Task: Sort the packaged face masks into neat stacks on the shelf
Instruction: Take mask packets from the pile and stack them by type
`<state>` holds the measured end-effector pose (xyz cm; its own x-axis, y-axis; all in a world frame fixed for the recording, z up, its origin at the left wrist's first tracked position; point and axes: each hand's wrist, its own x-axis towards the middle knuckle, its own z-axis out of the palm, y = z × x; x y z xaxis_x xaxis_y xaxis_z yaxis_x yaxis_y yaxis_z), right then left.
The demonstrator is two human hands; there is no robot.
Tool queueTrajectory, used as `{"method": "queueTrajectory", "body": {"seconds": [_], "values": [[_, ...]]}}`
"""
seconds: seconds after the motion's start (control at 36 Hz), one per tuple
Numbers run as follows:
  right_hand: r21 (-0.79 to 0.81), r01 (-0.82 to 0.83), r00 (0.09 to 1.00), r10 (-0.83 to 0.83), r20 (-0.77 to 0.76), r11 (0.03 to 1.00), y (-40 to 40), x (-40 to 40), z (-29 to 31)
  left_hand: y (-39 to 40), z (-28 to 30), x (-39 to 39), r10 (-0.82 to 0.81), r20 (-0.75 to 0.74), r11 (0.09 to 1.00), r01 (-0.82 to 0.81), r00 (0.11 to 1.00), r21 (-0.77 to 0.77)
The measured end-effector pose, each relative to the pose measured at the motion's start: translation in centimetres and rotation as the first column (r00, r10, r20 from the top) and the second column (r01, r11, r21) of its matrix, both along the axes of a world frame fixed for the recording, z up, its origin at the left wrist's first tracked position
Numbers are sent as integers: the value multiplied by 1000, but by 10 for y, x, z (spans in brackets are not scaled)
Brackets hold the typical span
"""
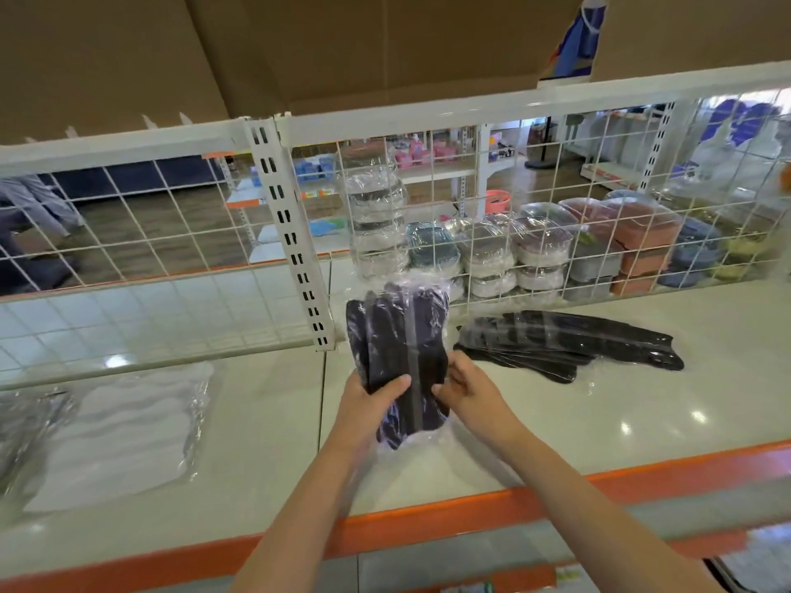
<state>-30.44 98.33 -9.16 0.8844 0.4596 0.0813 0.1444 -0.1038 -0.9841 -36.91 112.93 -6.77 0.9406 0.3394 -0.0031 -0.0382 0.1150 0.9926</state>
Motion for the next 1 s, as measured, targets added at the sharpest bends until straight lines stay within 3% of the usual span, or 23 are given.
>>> {"method": "queueTrajectory", "body": {"seconds": [0.08,0.19,0.33,0.42,0.5,0.56,0.64,0.72,0.81,0.89,1.0], "values": [[-74,-19,988,30,151,997,6,-2,4,10,14,-7,-33,94,969,9,995,246],[-201,-34,985,67,159,979,6,-3,-1,24,14,-8,7,183,956,-60,983,286],[-235,-85,996,89,5,968,13,-8,-11,19,10,-8,73,133,973,-100,988,210],[-125,-8,985,-14,-174,992,17,-8,-21,13,11,-8,170,86,984,-173,982,36],[70,113,942,-84,-324,991,21,-9,-21,14,15,-8,211,66,894,-165,975,-417],[236,56,924,39,-381,970,23,-8,-15,15,15,-9,198,70,813,-124,978,-569],[448,28,856,210,-472,894,28,-3,-11,22,9,-11,164,51,784,-98,985,-613],[334,88,888,78,-452,939,26,5,-8,47,8,-15,208,16,830,-168,978,-532],[172,130,959,-80,-270,976,15,14,3,77,2,-22,280,56,936,-260,958,-236],[-52,135,986,-139,-88,990,5,25,0,92,-11,-28,274,14,961,-274,962,46],[-70,172,975,-180,-127,983,4,24,-8,90,-29,-28,219,-21,942,-206,975,265]]}}
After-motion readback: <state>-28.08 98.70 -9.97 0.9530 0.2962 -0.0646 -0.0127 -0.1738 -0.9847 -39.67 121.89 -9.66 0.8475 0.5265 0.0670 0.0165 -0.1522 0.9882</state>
